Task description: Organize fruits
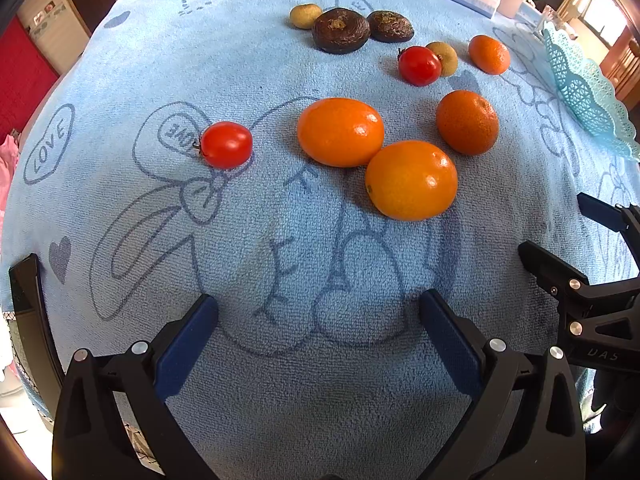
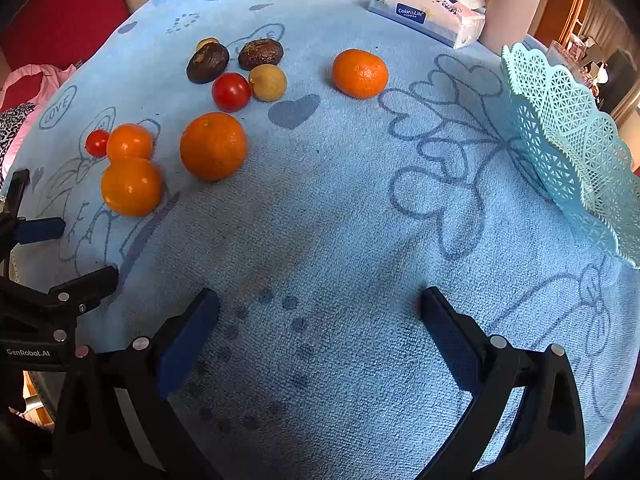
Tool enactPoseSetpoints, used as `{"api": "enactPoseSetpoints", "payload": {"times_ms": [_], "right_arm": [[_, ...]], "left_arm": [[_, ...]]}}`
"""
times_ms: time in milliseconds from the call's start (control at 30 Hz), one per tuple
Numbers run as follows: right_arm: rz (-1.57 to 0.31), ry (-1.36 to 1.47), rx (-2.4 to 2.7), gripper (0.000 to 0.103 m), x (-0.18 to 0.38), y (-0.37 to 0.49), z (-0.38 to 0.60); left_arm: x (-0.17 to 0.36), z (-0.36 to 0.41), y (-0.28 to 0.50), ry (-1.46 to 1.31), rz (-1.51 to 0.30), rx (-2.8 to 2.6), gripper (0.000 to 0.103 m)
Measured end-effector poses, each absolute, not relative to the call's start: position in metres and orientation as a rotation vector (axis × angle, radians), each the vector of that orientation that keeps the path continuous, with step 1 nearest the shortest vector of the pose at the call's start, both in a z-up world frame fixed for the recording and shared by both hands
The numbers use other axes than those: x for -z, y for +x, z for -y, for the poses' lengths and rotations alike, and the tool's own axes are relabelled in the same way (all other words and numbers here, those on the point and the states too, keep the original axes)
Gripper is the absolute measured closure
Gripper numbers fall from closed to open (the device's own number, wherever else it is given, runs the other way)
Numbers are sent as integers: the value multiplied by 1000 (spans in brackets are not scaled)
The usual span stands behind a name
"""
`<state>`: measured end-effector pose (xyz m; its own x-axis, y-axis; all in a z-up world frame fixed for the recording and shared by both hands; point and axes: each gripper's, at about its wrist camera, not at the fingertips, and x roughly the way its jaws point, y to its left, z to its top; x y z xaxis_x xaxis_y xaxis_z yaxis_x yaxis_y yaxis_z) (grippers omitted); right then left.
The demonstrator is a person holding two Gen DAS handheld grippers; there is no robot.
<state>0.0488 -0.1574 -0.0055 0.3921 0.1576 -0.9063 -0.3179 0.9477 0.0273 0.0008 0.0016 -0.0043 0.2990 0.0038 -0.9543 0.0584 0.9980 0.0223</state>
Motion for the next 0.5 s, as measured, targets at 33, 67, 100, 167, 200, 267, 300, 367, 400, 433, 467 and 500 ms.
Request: {"api": "enactPoseSetpoints", "payload": {"times_ms": [33,67,100,167,200,267,300,367,400,433,467,500], "right_arm": [[-1130,-159,-303,2,6,49,157],[-1130,-160,-304,2,6,48,158],[-1131,-160,-304,2,7,48,158],[-1134,-160,-303,2,8,52,159],[-1137,-161,-303,2,8,53,156],[-1139,-161,-303,2,8,54,156],[-1140,-161,-303,2,7,54,156],[-1141,-161,-303,2,7,55,156],[-1142,-161,-302,2,7,55,156],[-1142,-162,-302,2,7,55,156],[-1142,-161,-302,2,7,54,156],[-1142,-161,-302,2,7,54,156]], "left_arm": [[5,-2,1,57,-1266,37,5],[5,-1,0,57,-1265,37,5],[3,-1,0,58,-1265,38,5],[2,2,-3,61,-1262,40,5],[3,3,-3,62,-1261,41,5],[3,4,-2,64,-1259,43,5],[3,4,-2,64,-1259,43,5],[3,5,-2,65,-1259,45,5],[2,5,-2,66,-1260,46,5],[2,5,-2,67,-1260,47,5],[2,6,-1,67,-1261,47,5],[2,5,-2,68,-1261,47,5]]}}
